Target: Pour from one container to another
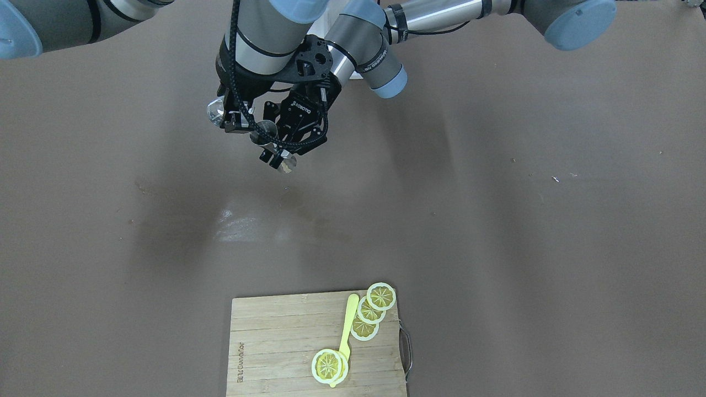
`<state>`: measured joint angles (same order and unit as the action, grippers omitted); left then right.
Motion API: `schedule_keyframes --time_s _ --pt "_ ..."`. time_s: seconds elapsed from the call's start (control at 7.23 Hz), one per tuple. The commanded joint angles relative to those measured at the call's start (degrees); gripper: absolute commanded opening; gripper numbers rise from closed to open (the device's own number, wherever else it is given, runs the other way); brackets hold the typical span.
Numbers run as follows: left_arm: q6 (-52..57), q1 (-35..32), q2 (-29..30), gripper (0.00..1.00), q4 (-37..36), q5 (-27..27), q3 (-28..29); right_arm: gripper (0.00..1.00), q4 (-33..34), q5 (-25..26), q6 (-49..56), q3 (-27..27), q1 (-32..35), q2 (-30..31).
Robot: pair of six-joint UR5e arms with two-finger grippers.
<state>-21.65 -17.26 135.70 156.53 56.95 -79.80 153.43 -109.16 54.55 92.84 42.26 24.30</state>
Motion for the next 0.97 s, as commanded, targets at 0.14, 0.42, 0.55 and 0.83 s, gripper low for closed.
schedule_keyframes --time_s 0.14,0.42,0.55,0.83 --pt "-0.06 -0.05 0.0 0.0 0.0 0.0 0.0 0.0 0.2 0.87 0.03 -3.09 -0.77 -1.53" --pt "0.02 -0.05 0.0 0.0 0.0 0.0 -0.09 0.0 0.64 1.75 1.16 -4.85 -1.39 -2.15" --pt "0.02 -0.05 0.09 0.0 0.09 0.0 -0.09 0.0 0.73 2.01 2.48 -6.08 -1.39 -2.58" --pt "-0.06 -0.05 0.0 0.0 0.09 0.0 -0.09 0.0 1.34 2.63 2.84 -6.88 -1.65 -2.85"
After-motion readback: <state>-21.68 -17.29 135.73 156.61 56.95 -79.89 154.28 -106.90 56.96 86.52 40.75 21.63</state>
